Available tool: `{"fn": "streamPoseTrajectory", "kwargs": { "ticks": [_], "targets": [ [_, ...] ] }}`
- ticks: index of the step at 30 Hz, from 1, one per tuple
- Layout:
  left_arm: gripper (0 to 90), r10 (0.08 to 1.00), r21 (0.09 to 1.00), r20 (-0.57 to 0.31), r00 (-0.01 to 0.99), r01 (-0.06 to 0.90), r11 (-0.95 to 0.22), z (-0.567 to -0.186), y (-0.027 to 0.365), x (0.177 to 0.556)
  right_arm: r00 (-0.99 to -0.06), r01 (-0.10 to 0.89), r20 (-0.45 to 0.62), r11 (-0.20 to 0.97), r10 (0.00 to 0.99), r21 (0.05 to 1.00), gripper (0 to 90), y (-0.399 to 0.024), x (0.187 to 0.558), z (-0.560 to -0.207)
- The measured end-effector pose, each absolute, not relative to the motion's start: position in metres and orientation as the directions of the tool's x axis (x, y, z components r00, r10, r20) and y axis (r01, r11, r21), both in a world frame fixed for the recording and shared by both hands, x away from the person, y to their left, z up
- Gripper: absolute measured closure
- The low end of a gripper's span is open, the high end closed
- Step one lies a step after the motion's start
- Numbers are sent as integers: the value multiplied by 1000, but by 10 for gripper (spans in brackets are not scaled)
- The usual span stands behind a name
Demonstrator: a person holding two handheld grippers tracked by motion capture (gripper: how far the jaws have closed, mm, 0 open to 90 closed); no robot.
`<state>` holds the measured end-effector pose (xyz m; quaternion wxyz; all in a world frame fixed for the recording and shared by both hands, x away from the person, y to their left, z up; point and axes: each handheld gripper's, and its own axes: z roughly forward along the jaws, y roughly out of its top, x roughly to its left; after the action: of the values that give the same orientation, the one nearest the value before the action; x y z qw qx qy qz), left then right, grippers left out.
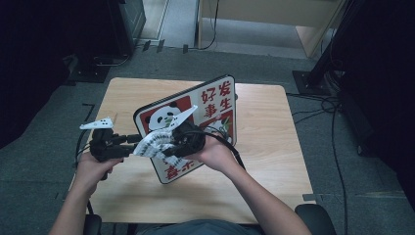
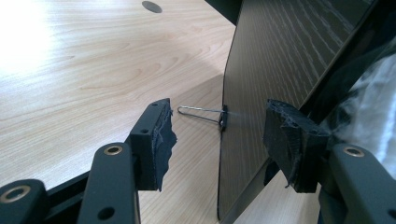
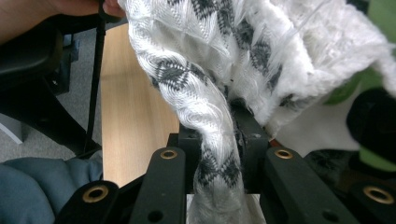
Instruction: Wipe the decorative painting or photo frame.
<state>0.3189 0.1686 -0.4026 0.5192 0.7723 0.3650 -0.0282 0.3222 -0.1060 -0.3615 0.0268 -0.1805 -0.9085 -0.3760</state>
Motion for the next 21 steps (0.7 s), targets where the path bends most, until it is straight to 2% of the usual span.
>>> {"fn": "streamPoseTrajectory", "kwargs": {
  "ticks": [21],
  "targets": [
    [427, 533, 781, -417, 736, 590, -205, -403, 167, 317, -929, 366, 209, 664, 306, 652, 768, -111, 317, -389]
  ]
}}
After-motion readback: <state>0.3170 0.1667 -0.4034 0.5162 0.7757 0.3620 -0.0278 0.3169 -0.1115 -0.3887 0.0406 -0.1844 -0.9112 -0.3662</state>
